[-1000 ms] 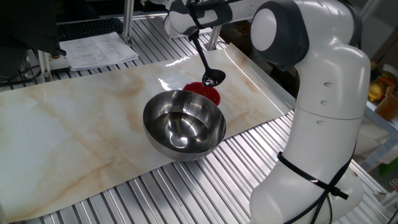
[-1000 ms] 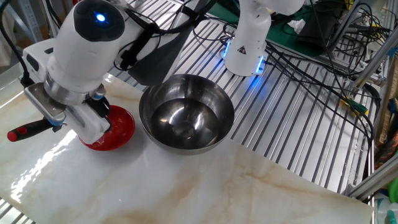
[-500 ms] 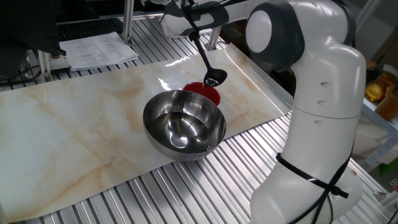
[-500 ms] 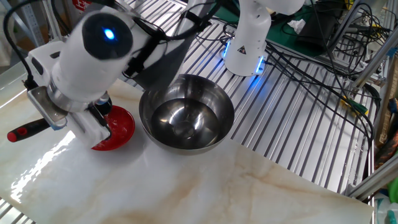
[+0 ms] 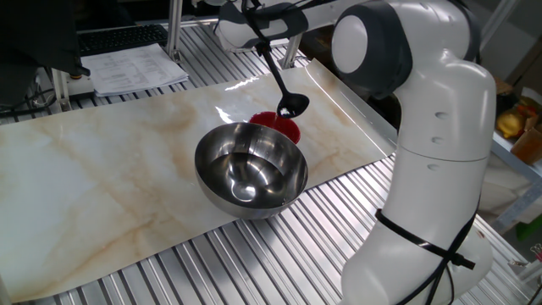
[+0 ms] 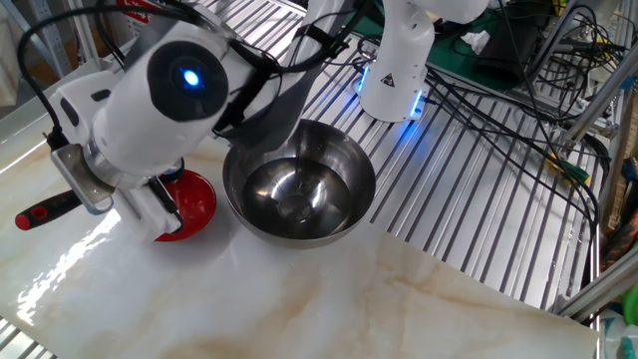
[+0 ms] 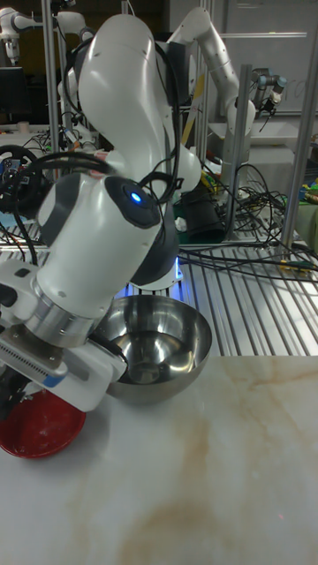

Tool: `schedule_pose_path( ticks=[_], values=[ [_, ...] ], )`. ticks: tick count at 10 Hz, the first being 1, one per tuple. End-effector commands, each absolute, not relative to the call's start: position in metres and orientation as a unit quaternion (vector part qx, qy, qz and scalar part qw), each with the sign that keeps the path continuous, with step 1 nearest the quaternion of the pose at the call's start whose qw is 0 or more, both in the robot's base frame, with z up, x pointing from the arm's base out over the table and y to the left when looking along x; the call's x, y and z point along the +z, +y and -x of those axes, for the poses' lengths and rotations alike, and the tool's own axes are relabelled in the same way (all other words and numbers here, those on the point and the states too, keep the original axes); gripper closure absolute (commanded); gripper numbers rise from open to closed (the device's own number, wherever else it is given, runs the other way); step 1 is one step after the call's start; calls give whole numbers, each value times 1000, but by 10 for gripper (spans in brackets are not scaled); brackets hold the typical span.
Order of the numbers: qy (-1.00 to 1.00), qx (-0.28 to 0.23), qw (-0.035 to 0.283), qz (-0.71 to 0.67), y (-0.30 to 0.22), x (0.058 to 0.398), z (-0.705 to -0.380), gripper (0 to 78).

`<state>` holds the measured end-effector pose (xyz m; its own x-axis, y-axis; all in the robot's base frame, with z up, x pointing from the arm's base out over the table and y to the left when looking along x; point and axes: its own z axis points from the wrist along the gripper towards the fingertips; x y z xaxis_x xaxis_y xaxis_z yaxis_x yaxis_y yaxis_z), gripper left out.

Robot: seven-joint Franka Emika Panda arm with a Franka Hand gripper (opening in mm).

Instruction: Scoop water with a large spoon from one bowl to another

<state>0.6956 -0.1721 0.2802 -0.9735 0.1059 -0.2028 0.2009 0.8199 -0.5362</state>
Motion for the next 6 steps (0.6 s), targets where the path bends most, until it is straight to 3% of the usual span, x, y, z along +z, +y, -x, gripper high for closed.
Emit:
schedule_pose_path(
  ticks=[1, 6],
  values=[
    [946, -303, 83, -79, -172, 282, -697, 763],
    [935, -336, 81, -84, -171, 282, -697, 763]
  ],
)
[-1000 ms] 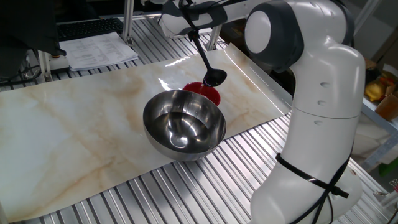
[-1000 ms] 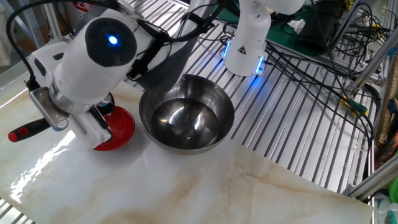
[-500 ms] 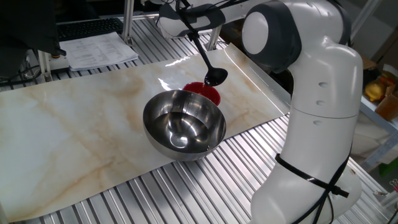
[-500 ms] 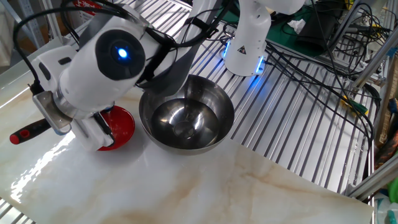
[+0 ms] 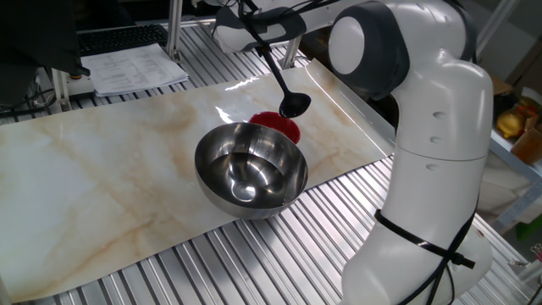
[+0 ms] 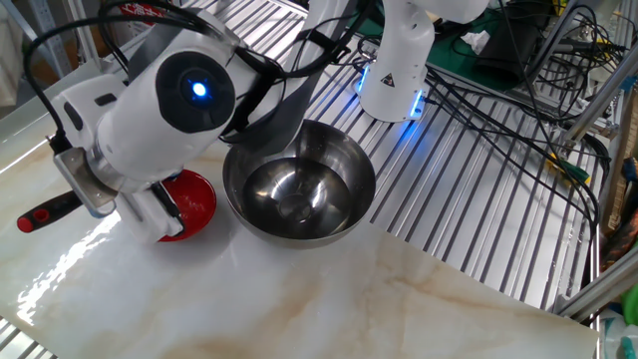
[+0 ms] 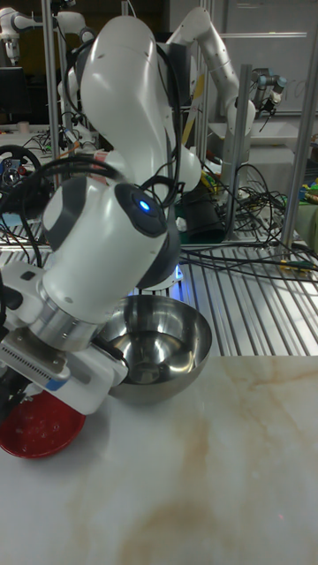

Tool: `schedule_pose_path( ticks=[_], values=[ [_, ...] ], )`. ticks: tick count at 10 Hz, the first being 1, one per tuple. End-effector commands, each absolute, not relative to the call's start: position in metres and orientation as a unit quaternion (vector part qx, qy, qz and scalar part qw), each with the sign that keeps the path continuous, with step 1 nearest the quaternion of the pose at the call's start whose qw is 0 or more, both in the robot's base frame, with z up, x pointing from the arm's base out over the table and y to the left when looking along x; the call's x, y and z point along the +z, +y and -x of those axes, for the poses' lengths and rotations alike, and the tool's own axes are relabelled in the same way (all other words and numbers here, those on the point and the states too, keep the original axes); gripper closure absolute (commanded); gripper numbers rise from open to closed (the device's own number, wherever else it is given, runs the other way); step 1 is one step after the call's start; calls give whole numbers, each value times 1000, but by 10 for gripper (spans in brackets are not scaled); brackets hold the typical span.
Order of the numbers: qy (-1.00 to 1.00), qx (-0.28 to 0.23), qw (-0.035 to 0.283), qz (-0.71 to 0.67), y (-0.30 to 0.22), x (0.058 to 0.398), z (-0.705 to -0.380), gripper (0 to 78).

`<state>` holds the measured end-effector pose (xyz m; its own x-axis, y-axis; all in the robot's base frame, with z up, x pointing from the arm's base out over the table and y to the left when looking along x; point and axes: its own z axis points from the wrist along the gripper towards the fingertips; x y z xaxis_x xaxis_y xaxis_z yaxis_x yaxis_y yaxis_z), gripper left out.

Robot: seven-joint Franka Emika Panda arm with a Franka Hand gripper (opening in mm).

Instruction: Scoop water with a large spoon from one bowl to another

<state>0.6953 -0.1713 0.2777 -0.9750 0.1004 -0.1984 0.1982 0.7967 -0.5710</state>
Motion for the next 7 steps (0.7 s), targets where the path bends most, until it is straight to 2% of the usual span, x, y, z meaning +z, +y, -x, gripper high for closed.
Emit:
schedule_pose_path(
  ticks=[1, 7],
  values=[
    [929, -351, 81, -85, -171, 282, -698, 763],
    [920, -374, 73, -95, -170, 282, -698, 763]
  ],
)
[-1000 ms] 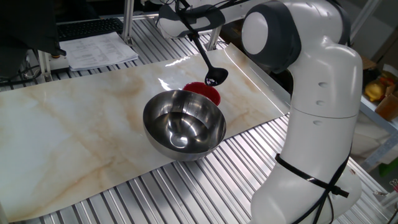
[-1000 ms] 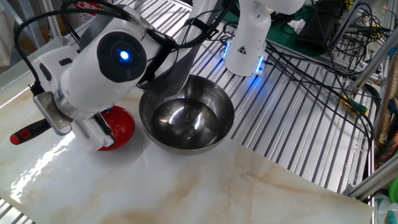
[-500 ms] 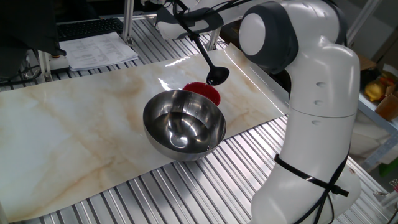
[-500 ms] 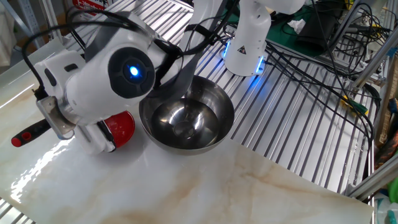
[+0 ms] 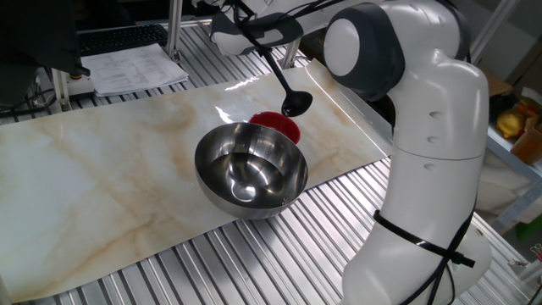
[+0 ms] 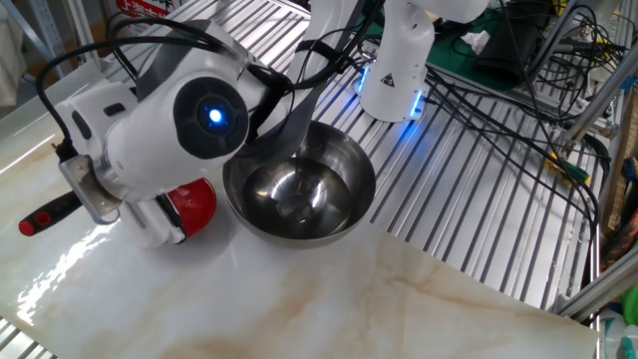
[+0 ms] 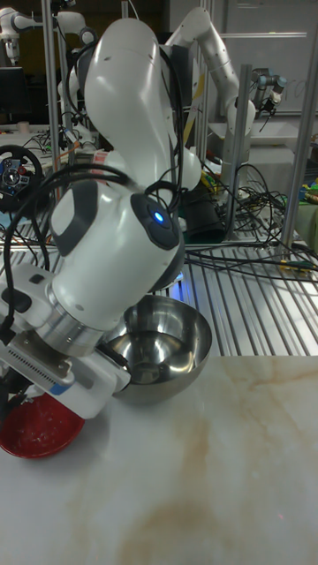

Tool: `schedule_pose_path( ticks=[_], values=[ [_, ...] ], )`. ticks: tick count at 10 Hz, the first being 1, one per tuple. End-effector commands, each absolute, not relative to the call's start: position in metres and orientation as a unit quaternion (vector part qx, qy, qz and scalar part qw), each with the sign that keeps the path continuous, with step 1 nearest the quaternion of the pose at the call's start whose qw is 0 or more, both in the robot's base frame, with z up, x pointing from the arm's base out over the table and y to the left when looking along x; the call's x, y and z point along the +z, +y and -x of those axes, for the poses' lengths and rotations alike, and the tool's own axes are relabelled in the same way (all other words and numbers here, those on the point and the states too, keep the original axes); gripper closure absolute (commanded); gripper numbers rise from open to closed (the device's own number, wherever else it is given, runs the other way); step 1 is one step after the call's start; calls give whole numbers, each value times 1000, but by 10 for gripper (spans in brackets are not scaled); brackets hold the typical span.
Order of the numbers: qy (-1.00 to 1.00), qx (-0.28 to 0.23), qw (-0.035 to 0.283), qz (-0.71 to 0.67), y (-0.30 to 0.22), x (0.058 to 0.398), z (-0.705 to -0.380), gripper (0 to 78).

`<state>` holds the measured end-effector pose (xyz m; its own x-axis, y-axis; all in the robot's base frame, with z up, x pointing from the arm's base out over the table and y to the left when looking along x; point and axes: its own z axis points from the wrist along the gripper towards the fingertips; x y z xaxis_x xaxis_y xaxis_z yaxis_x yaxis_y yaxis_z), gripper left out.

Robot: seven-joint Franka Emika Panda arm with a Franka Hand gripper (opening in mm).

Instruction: Scoop water with a large spoon from one bowl to another

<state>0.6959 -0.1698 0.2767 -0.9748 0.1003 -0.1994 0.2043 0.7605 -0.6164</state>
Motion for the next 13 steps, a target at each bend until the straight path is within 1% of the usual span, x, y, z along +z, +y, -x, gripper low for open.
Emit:
schedule_pose_path(
  ticks=[1, 3, 9, 13],
  values=[
    [918, -378, 72, -95, -170, 281, -698, 763],
    [915, -387, 70, -93, -170, 281, -699, 763],
    [917, -382, 68, -95, -169, 281, -700, 763],
    [936, -331, 67, -99, -169, 281, -700, 763]
  ],
)
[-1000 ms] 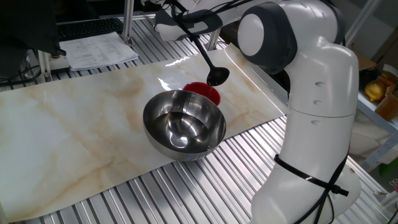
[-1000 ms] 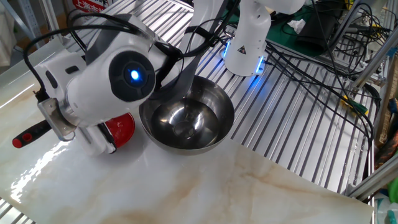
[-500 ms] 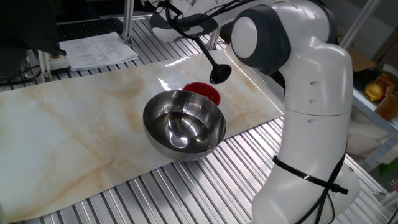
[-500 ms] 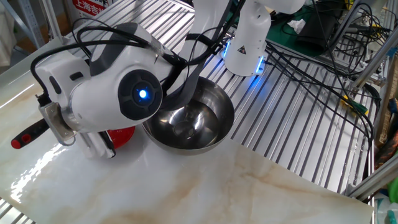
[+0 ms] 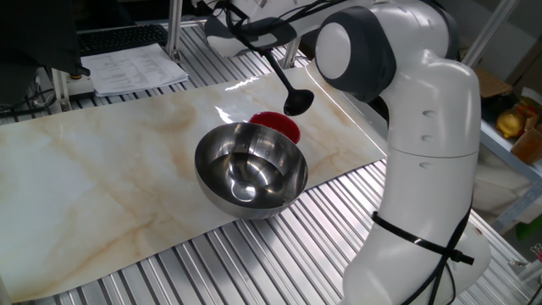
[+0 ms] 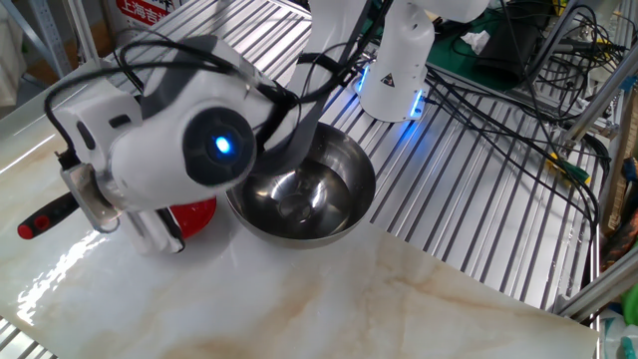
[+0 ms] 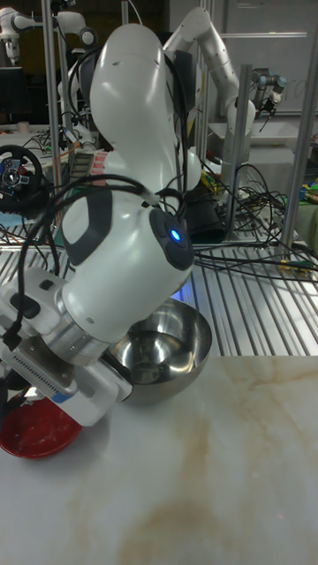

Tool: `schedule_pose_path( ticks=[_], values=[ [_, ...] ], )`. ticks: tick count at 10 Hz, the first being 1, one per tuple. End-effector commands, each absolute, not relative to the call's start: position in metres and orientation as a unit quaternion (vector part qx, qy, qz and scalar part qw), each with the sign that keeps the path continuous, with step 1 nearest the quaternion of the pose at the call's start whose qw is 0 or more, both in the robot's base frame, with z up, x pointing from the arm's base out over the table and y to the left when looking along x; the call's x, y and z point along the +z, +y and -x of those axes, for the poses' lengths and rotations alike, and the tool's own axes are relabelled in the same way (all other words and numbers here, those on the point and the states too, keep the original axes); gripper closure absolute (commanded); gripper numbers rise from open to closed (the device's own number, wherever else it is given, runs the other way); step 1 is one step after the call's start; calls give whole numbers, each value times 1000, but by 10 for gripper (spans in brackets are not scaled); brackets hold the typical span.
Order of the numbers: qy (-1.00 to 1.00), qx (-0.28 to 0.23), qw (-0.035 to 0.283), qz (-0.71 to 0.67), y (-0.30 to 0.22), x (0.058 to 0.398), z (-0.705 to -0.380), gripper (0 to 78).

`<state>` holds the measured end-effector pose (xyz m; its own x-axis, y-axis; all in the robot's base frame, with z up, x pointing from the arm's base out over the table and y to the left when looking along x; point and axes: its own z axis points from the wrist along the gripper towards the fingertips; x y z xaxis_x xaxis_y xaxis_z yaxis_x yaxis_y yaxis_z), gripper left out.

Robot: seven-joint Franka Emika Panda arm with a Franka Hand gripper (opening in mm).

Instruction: Scoop water with a large spoon from one bowl to another

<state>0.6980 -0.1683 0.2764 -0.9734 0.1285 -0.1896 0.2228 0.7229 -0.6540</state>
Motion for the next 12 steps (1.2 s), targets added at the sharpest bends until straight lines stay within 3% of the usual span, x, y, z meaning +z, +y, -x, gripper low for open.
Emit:
schedule_pose_path(
  ticks=[1, 5, 8, 12],
  values=[
    [938, -325, 67, -99, -169, 281, -700, 763],
    [972, -205, 66, -96, -169, 281, -700, 763],
    [977, -185, 66, -85, -169, 281, -700, 763],
    [987, -121, 63, -90, -168, 282, -699, 763]
  ],
)
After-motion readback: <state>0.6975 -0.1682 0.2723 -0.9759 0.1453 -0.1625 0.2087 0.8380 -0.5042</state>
